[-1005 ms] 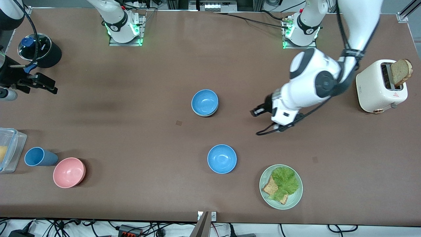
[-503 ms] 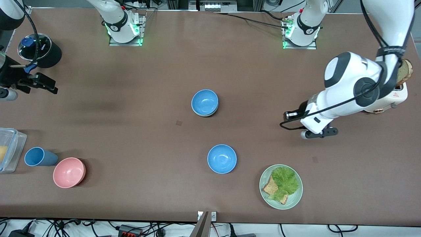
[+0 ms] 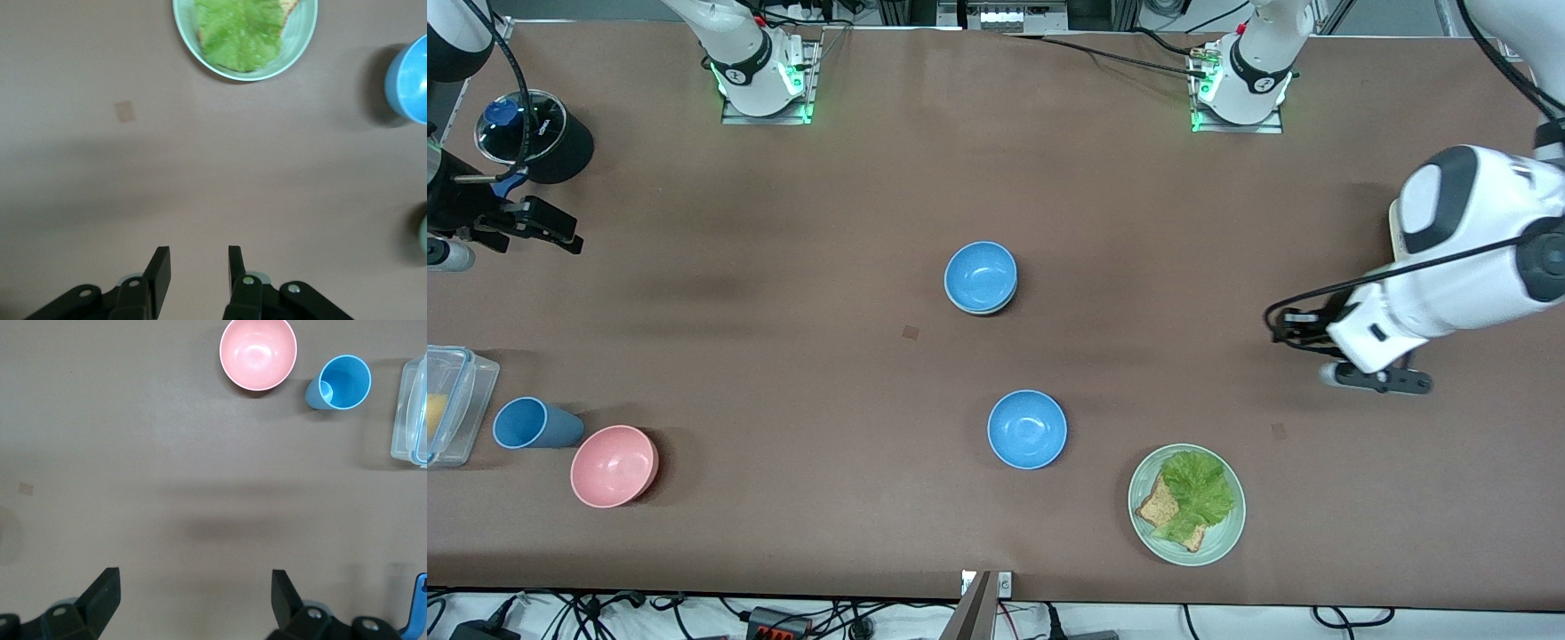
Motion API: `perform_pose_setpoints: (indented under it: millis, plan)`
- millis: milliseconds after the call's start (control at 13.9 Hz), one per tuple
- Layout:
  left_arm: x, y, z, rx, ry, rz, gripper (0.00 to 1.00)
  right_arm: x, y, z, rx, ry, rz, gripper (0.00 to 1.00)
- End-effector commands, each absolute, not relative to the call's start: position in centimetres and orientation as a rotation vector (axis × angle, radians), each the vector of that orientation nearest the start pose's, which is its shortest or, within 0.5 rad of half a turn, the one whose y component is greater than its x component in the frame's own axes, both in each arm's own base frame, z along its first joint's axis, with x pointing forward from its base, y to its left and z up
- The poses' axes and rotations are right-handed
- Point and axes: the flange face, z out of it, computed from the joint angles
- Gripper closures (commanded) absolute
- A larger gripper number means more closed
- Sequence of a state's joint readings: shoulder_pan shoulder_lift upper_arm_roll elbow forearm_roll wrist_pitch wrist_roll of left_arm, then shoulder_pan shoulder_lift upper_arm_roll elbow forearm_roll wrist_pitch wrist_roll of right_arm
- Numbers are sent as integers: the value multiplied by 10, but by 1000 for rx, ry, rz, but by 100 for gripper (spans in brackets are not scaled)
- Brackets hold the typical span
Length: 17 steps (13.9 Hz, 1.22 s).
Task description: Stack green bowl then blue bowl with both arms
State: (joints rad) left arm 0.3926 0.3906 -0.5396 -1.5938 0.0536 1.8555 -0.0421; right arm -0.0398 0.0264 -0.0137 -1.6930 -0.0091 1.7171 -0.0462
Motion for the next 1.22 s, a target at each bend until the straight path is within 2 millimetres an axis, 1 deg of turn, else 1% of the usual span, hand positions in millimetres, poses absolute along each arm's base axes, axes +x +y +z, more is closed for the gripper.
perform_pose_setpoints:
  millis: [0,144,287,359,431,503,574,646,718,790,1005,1077,1149]
  plan:
    - [645,-45,448,-3200,232,189,60,565,-34,572,-3162,13,-11,0]
    - [634,-42,473,-3190,192,153,59,565,-33,572,-3162,10,-13,0]
    - [618,-34,495,-3170,252,133,59,565,-33,572,-3162,10,-15,0]
    - [608,-26,505,-3160,256,118,59,565,-33,573,-3162,10,-15,0]
    - [597,-23,512,-3156,252,112,59,565,-33,573,-3162,10,-15,0]
    - [586,-25,517,-3148,248,112,58,565,-33,573,-3162,10,-15,0]
    - [577,-20,522,-3144,231,120,54,565,-33,573,-3163,10,-15,0]
    - [570,-17,522,-3143,221,142,46,564,-33,573,-3163,8,-10,0]
    - [568,-14,523,-3141,214,156,25,564,-33,573,-3163,8,-8,0]
    - [567,-12,524,-3142,207,171,0,564,-34,573,-3163,10,-10,0]
    - [565,-9,527,-3142,185,197,0,564,-35,573,-3163,12,-13,0]
    - [566,-9,530,-3143,192,185,0,564,-35,573,-3163,15,-13,0]
    - [568,-10,537,-3146,194,159,0,565,-35,573,-3163,15,-15,0]
